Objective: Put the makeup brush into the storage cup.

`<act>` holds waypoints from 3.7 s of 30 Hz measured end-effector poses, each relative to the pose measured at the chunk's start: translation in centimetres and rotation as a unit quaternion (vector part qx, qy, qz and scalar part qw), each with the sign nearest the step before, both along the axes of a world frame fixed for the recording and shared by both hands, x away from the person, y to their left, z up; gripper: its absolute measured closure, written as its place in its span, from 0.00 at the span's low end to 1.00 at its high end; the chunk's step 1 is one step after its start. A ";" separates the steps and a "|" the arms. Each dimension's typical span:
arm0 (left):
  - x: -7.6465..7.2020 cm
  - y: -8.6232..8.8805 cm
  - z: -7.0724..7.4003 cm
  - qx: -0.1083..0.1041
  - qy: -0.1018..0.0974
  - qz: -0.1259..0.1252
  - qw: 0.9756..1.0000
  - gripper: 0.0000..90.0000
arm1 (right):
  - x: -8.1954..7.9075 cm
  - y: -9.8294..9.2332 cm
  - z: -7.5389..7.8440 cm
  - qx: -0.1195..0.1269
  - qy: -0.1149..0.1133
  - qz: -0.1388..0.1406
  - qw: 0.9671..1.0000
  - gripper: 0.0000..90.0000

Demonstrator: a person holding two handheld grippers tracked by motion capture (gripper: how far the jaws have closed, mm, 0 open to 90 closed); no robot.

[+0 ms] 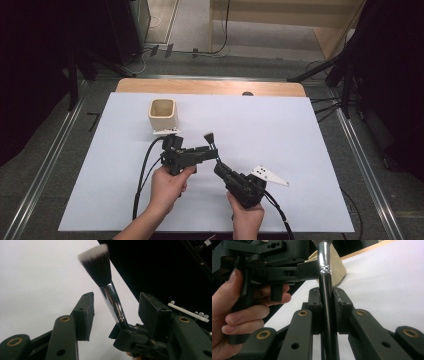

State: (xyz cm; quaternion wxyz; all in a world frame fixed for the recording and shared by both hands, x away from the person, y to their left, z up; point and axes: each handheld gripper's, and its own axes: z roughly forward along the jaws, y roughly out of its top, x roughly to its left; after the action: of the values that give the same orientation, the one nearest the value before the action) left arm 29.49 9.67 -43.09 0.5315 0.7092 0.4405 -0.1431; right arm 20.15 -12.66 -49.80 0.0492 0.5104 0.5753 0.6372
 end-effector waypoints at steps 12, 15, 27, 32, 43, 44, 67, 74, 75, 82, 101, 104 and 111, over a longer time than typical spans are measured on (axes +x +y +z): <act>-0.3 -0.9 -0.8 -0.013 0.003 0.019 1.000 0.67 | 0.0 0.2 -0.1 0.003 0.002 -0.003 1.000 0.88; -0.4 -0.9 -0.9 -0.022 0.001 0.028 0.999 0.71 | 0.0 0.2 0.0 0.003 -0.001 -0.009 1.000 0.88; -0.4 -0.8 -1.3 -0.030 0.009 0.038 0.999 0.80 | -0.1 0.4 -0.1 0.004 -0.001 -0.010 1.000 0.88; -0.4 -0.9 -1.3 -0.030 0.013 0.035 0.999 0.82 | 0.0 0.6 -0.2 0.004 0.006 -0.003 1.000 0.88; -0.1 -0.6 -1.6 -0.059 0.049 0.027 0.997 0.86 | 0.0 0.7 -0.3 -0.002 0.007 0.001 1.000 0.88; -0.1 -0.5 -1.6 -0.059 0.051 0.024 0.997 0.86 | 0.0 0.8 -0.2 -0.006 0.006 0.000 1.000 0.88; 0.9 0.4 -1.3 -0.052 0.061 0.005 0.997 0.87 | 1.0 1.6 -0.1 -0.107 0.020 0.042 0.993 0.39; 1.3 0.7 -0.9 -0.032 0.045 0.001 0.998 0.87 | 1.6 2.0 0.7 -0.146 0.026 0.069 0.986 0.36; 1.3 0.8 -0.9 -0.026 0.043 0.001 0.999 0.87 | 1.6 2.0 0.9 -0.148 0.027 0.071 0.986 0.36; 2.2 1.7 -0.9 0.000 0.044 -0.010 0.999 0.87 | 2.5 2.1 1.2 -0.171 0.044 0.097 0.980 0.36; 2.8 2.3 -0.6 0.051 0.025 -0.016 0.998 0.87 | 4.7 3.1 3.3 -0.248 0.034 0.180 0.951 0.36; 2.8 2.3 -0.5 0.063 0.017 -0.016 0.998 0.87 | 5.0 2.9 3.3 -0.269 0.027 0.197 0.942 0.35; 2.8 2.2 -0.2 0.077 0.013 -0.029 0.996 0.87 | 5.2 2.3 3.4 -0.270 0.003 0.238 0.933 0.35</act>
State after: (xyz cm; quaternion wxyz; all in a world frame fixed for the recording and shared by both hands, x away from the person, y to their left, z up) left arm 32.33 11.89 -43.33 0.4650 0.7589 0.4362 -0.1329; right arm 25.39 -10.38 -46.43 0.0302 0.3277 0.8305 0.4493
